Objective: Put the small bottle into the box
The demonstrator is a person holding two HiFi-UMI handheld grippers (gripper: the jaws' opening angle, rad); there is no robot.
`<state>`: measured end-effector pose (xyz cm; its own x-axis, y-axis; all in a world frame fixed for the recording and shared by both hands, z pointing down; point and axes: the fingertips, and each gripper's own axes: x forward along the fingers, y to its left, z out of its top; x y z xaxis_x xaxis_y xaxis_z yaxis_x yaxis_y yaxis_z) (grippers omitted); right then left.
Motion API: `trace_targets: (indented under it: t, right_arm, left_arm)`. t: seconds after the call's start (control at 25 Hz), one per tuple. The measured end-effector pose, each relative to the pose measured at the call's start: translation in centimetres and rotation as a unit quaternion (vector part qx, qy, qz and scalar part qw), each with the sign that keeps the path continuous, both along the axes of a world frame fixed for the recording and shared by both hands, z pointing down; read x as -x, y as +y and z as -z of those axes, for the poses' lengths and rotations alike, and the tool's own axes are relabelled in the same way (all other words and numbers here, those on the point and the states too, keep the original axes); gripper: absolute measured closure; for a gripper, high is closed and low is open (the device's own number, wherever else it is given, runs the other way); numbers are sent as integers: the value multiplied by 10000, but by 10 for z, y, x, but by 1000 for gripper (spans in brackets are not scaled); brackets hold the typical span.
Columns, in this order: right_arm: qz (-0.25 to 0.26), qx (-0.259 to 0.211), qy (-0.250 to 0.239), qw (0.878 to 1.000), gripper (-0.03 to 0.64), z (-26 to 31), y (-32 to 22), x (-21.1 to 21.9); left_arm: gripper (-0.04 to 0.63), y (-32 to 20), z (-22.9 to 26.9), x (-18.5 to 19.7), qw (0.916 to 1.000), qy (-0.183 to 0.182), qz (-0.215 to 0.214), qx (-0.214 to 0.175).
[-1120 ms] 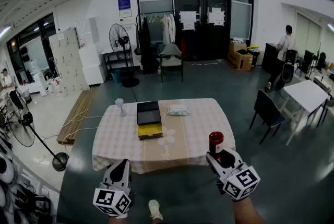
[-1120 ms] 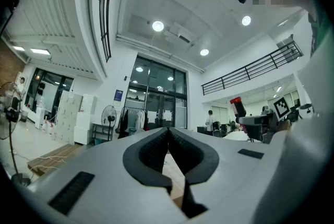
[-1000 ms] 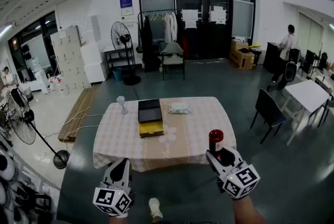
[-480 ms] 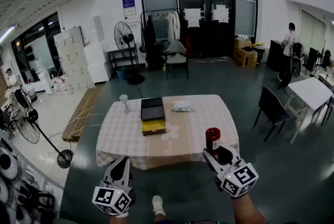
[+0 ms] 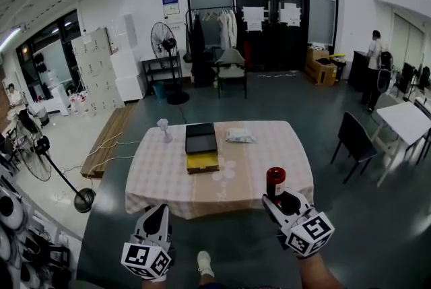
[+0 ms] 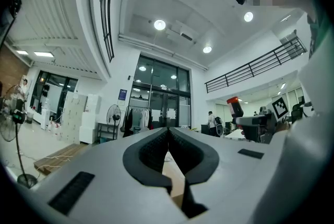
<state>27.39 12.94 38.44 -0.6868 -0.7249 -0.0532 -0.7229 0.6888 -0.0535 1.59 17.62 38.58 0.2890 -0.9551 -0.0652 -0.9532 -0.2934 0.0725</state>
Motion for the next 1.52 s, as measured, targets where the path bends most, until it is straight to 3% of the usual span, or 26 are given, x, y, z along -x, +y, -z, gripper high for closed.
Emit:
trace_targets:
  t: [0.52, 0.96, 1.24, 1.52]
  right_arm:
    - [25, 153, 35, 9999, 460, 9, -116, 76]
    - [-89, 44, 4, 10000, 460, 25, -246, 159]
    - [-319, 26, 57, 9995, 460, 21, -302, 195]
    - [-233, 144, 50, 9996, 460, 4, -344, 217]
  left_arm:
    - [572, -112, 0, 74, 9999, 90, 40, 33]
    - [572, -253, 20, 140, 9989, 230, -409, -24]
    - [572, -311, 11, 177, 9974, 201, -694, -3]
    - [572, -350, 3, 195, 9977, 144, -661, 11]
